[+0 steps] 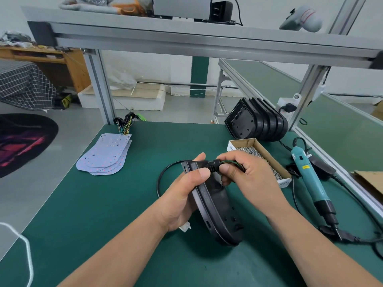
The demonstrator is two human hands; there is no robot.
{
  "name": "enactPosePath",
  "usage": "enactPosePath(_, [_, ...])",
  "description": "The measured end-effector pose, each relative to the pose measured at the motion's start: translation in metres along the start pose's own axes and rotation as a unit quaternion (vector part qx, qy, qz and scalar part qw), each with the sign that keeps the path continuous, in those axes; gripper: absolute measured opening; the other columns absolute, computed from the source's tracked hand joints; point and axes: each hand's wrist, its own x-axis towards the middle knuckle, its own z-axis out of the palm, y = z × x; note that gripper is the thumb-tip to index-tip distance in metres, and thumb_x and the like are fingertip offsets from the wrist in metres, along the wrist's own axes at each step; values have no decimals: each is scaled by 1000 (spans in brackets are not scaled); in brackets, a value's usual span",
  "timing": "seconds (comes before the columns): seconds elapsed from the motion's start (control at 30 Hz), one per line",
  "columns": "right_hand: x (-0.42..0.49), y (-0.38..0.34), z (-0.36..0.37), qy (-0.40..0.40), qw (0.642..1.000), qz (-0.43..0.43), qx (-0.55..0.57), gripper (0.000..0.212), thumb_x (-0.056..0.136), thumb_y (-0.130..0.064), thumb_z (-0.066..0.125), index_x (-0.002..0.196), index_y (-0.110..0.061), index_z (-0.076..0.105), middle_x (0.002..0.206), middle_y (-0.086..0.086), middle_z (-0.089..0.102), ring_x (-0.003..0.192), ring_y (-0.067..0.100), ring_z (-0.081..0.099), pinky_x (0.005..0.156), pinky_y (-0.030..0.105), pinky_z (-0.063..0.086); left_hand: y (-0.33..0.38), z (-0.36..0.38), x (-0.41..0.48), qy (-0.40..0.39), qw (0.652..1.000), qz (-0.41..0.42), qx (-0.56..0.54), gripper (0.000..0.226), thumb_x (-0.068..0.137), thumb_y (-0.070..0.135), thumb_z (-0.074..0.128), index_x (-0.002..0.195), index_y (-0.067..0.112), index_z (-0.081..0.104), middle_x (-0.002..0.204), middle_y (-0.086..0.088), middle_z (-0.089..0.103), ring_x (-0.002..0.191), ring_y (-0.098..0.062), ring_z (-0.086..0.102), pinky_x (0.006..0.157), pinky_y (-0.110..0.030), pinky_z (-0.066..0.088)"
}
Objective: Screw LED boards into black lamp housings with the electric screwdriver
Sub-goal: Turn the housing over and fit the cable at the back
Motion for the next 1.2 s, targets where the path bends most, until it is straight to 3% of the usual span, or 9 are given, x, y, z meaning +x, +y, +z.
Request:
enactPosePath(0.2, [-3, 3, 4, 32, 993, -60, -97, 12, 96, -18, 67, 103, -26, 73, 74, -11, 71, 72, 14, 69, 72, 14, 48, 0, 0, -1, -2, 1000, -3, -7, 87, 84, 37, 75, 159, 29, 31, 135, -10, 72, 125, -28, 70, 91, -37, 62])
enactPosePath(0.27, [4, 5, 1, 15, 995, -30, -95, 13, 96, -19, 67, 101, -28, 73, 73, -9, 71, 69, 12, 70, 71, 14, 49, 1, 1, 0, 7, 1000, -4, -1, 88, 83, 39, 76, 158, 28, 32, 135, -10, 72, 125, -28, 70, 92, -37, 61])
enactPosePath(0.37, [13, 5, -2, -27, 999, 31, -5, 16, 98, -9, 66, 100, -24, 72, 72, 1, 70, 62, 16, 67, 66, 26, 54, 1, 1, 1, 14, 1000, -6, 3, 84, 81, 41, 77, 154, 27, 38, 132, -14, 73, 123, -31, 70, 98, -41, 60])
enactPosePath(0.47, [9, 7, 0, -26, 999, 22, -15, 12, 96, -21, 68, 103, -30, 70, 78, 1, 73, 69, 19, 69, 70, 38, 58, 1, 1, 1, 18, 1000, -6, -4, 82, 78, 41, 78, 151, 26, 43, 132, -13, 73, 122, -31, 71, 96, -42, 61])
enactPosePath(0.57, [4, 8, 2, -10, 993, 2, -114, 21, 87, -35, 74, 107, -40, 68, 89, -15, 73, 84, 10, 70, 79, 26, 53, 1, 1, 2, 28, 1000, -6, -8, 87, 75, 41, 80, 154, 27, 43, 141, -11, 69, 130, -31, 66, 104, -48, 56])
enactPosePath(0.67, [2, 5, 5, 25, 986, -56, -158, 20, 91, -25, 79, 109, -33, 72, 91, -18, 73, 89, 7, 70, 76, 15, 48, 1, 2, 1, 29, 1000, -5, 3, 88, 76, 42, 79, 155, 30, 42, 143, -7, 68, 132, -28, 65, 108, -48, 52])
enactPosePath(0.97, [4, 0, 10, 44, 957, -124, -260, 9, 94, -26, 68, 89, -18, 68, 77, -7, 64, 75, 15, 60, 66, 42, 51, 2, 2, 2, 37, 999, -9, 35, 88, 76, 45, 80, 155, 39, 40, 139, -2, 71, 127, -26, 68, 95, -38, 61])
enactPosePath(1.13, [4, -2, 8, 35, 985, -23, -168, 14, 90, -32, 75, 103, -34, 72, 90, -17, 74, 85, 7, 70, 76, 26, 54, 1, 1, 1, 37, 999, -5, 19, 86, 77, 43, 79, 154, 34, 41, 142, -3, 69, 131, -26, 66, 100, -42, 58])
enactPosePath(1.2, [5, -1, 5, 14, 993, 19, -116, 15, 91, -27, 79, 103, -35, 72, 88, -15, 75, 83, 9, 71, 78, 29, 56, 0, 2, 0, 35, 999, -2, 22, 87, 76, 43, 79, 154, 34, 41, 143, -3, 69, 132, -26, 65, 106, -46, 54])
